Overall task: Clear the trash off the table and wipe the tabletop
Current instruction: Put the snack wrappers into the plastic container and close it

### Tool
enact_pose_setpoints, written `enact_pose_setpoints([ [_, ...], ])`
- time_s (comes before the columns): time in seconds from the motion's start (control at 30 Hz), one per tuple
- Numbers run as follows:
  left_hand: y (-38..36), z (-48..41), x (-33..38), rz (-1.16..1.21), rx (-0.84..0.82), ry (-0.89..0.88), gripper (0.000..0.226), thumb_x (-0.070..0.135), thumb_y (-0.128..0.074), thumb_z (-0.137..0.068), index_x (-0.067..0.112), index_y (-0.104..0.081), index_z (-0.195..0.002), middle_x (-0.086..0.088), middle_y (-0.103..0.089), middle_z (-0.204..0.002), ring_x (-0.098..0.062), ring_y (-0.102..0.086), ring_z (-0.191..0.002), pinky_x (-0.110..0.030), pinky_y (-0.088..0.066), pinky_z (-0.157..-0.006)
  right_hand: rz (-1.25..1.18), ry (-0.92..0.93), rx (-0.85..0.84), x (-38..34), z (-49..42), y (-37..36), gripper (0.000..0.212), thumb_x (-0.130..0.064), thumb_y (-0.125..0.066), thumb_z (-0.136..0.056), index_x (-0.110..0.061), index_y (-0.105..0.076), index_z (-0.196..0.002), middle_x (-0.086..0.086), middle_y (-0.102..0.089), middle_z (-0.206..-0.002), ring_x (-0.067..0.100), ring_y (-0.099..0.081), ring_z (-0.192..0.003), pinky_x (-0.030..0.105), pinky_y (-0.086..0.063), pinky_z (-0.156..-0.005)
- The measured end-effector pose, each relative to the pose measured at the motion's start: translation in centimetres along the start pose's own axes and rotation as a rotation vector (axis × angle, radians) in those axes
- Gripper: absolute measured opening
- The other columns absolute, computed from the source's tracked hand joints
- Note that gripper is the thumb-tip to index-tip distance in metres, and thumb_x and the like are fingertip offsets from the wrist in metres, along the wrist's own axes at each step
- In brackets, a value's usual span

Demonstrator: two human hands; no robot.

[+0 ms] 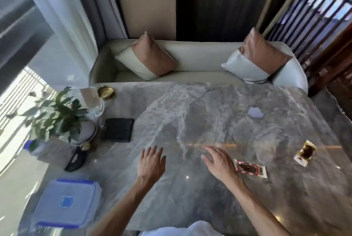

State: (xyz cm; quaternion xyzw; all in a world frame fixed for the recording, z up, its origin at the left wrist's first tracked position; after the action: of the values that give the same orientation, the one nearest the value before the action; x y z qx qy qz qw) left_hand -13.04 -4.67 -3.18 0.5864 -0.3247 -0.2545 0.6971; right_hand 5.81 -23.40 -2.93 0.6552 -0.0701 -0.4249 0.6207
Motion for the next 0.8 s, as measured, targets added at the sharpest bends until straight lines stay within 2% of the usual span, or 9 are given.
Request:
enact_pose_setpoints([
  [0.13,0.7,2.7,-10.3,0.025,0.033,0.204,0.033,0.034,-0.056,-0.083,0.018,-0.066,-0.11,-0.004,-0.07,-0.111,-0.027,-0.064,-0.105,-0.042,-0.044,-0.099,-0.011,0.057,-0.203,-7.6,-1.3,-5.5,0.051,-0.048,-0.049,-0.092,-0.024,-0.048,-0.137,-0.001,-0.054,-0.139,0.019,-0.049,-0.128,0.029,-0.038,-0.105],
  [0.3,1.7,9.7,-22.9,0.229,0.091,0.613,0.026,0.019,-0.045,-0.084,0.013,-0.065,-0.099,-0.012,-0.07,-0.101,-0.034,-0.063,-0.097,-0.039,-0.046,-0.083,0.01,0.204,-0.448,-19.6,-1.8,-13.5,0.059,-0.052,-0.046,-0.092,-0.024,-0.038,-0.144,0.004,-0.055,-0.139,0.021,-0.052,-0.126,0.03,-0.04,-0.102],
  [0.37,1.2,12.9,-26.3,0.272,0.1,0.774,0.027,0.016,-0.047,-0.09,0.01,-0.062,-0.112,-0.015,-0.067,-0.112,-0.035,-0.059,-0.105,-0.043,-0.044,-0.089,0.008,0.264,-0.531,-24.5,-1.9,-16.1,0.06,-0.051,-0.047,-0.092,-0.025,-0.037,-0.145,0.004,-0.052,-0.141,0.021,-0.049,-0.128,0.03,-0.04,-0.101],
  [0.43,0.6,15.4,-28.5,0.209,0.027,0.916,0.031,0.023,-0.046,-0.092,0.014,-0.056,-0.12,-0.012,-0.059,-0.127,-0.035,-0.05,-0.121,-0.054,-0.031,-0.102,0.025,0.321,-0.61,-28.8,-2.1,-18.6,0.059,-0.051,-0.048,-0.092,-0.027,-0.036,-0.145,0.008,-0.056,-0.137,0.024,-0.051,-0.126,0.032,-0.042,-0.098],
  [0.53,-0.7,17.8,-30.2,0.216,-0.051,1.111,0.035,0.033,-0.042,-0.092,0.015,-0.051,-0.121,-0.01,-0.055,-0.129,-0.036,-0.044,-0.126,-0.063,-0.025,-0.102,0.042,0.36,-0.702,-33.6,-2.6,-21.8,0.055,-0.048,-0.047,-0.093,-0.026,-0.04,-0.143,0.008,-0.054,-0.139,0.025,-0.051,-0.127,0.034,-0.042,-0.101],
  [0.6,-1.7,19.4,-31.0,0.396,-0.022,1.195,0.043,0.038,-0.041,-0.089,0.014,-0.047,-0.124,-0.013,-0.057,-0.126,-0.037,-0.05,-0.119,-0.058,-0.039,-0.098,0.053,0.33,-0.74,-35.8,-2.9,-23.6,0.053,-0.045,-0.047,-0.094,-0.025,-0.042,-0.142,0.007,-0.052,-0.141,0.025,-0.049,-0.129,0.033,-0.04,-0.103],
  [0.67,-2.4,20.7,-31.1,0.689,0.152,1.261,0.04,0.043,-0.039,-0.085,0.02,-0.047,-0.118,-0.007,-0.059,-0.119,-0.032,-0.057,-0.108,-0.046,-0.047,-0.09,0.046,0.278,-0.781,-37.2,-3.1,-25.3,0.051,-0.041,-0.05,-0.093,-0.021,-0.045,-0.14,0.009,-0.053,-0.14,0.027,-0.049,-0.128,0.033,-0.039,-0.104],
  [0.73,-1.5,21.2,-30.4,0.882,0.205,1.285,0.037,0.046,-0.036,-0.086,0.021,-0.048,-0.111,-0.004,-0.056,-0.114,-0.03,-0.059,-0.103,-0.037,-0.044,-0.084,0.013,0.213,-0.833,-37.9,-3.2,-26.8,0.047,-0.04,-0.052,-0.092,-0.022,-0.05,-0.136,0.009,-0.058,-0.135,0.028,-0.054,-0.123,0.035,-0.043,-0.103],
  [0.8,-1.5,21.2,-29.8,0.987,0.124,1.285,0.032,0.038,-0.036,-0.095,0.011,-0.051,-0.104,-0.009,-0.055,-0.11,-0.032,-0.058,-0.104,-0.034,-0.04,-0.082,-0.03,0.169,-0.871,-38.0,-3.3,-28.0,0.042,-0.039,-0.054,-0.09,-0.026,-0.055,-0.13,0.005,-0.064,-0.127,0.024,-0.06,-0.114,0.034,-0.047,-0.097],
])
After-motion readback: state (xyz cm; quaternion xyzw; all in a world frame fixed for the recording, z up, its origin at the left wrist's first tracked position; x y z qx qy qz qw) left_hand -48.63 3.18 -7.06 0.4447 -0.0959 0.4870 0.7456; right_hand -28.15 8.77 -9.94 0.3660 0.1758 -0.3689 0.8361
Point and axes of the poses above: each hand's wrist, its own z-axis away from the middle knuckle, its own y-axis out of the back of the hand, x = y × z, the point moved 1 cm from there along -z, towards the middle knuckle
